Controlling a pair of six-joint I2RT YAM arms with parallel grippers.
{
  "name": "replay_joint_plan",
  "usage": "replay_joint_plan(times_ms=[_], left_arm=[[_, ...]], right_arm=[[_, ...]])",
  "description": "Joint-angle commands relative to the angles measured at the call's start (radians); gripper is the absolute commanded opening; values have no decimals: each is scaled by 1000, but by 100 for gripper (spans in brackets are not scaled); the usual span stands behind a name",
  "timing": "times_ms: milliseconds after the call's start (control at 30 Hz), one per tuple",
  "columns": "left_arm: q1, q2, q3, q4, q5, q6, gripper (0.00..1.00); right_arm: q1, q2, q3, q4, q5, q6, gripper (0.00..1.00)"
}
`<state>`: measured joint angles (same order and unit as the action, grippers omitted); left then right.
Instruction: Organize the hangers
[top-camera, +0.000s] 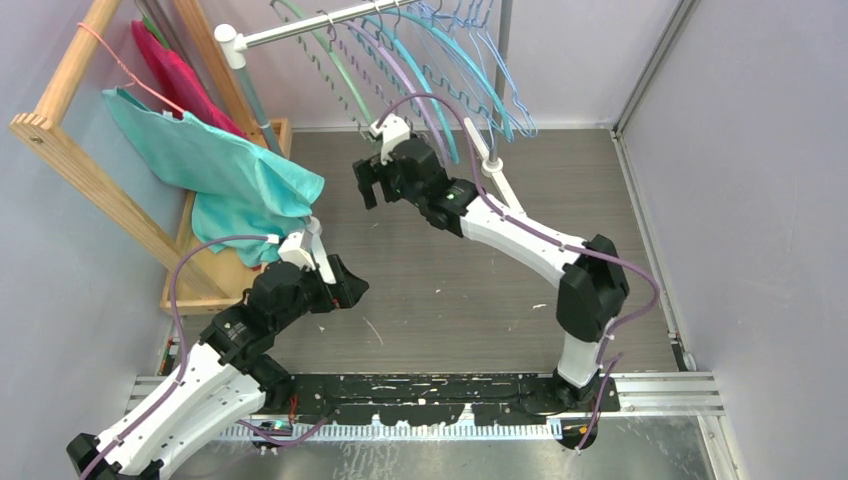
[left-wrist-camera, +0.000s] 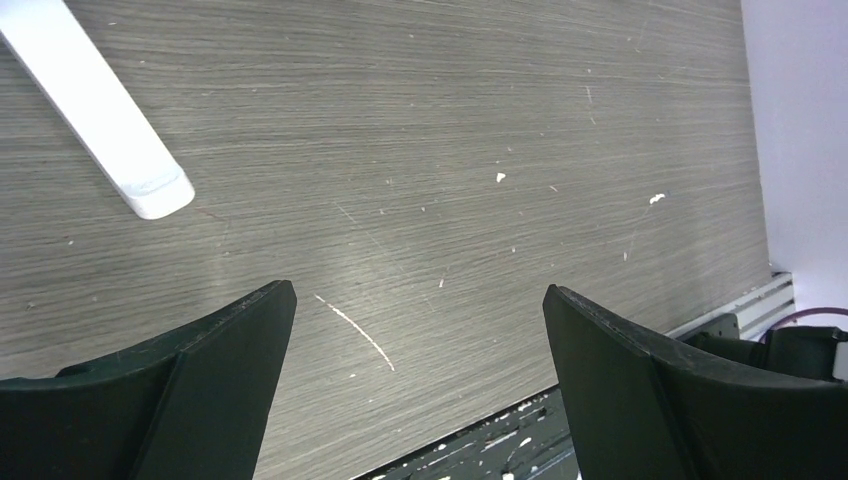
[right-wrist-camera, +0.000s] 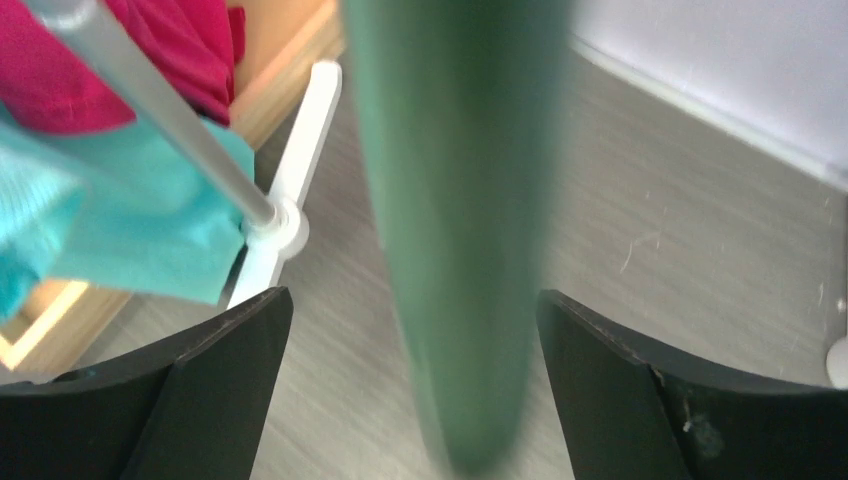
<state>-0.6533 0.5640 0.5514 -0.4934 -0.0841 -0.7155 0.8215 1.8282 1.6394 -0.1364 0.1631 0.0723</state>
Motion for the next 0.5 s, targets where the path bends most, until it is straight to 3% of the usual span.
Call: replay_joint_plan(times_ms=[0, 300, 467], left_arm=[[1, 11, 25, -18, -64, 19, 98], [3, 38, 15, -86, -149, 15, 98], [2, 54, 7, -90, -163, 17, 98]], right_arm=[[1, -206, -147, 102, 39, 41, 100], [1, -466, -642, 124, 171, 128, 100], [1, -551, -789, 115, 244, 161, 100]])
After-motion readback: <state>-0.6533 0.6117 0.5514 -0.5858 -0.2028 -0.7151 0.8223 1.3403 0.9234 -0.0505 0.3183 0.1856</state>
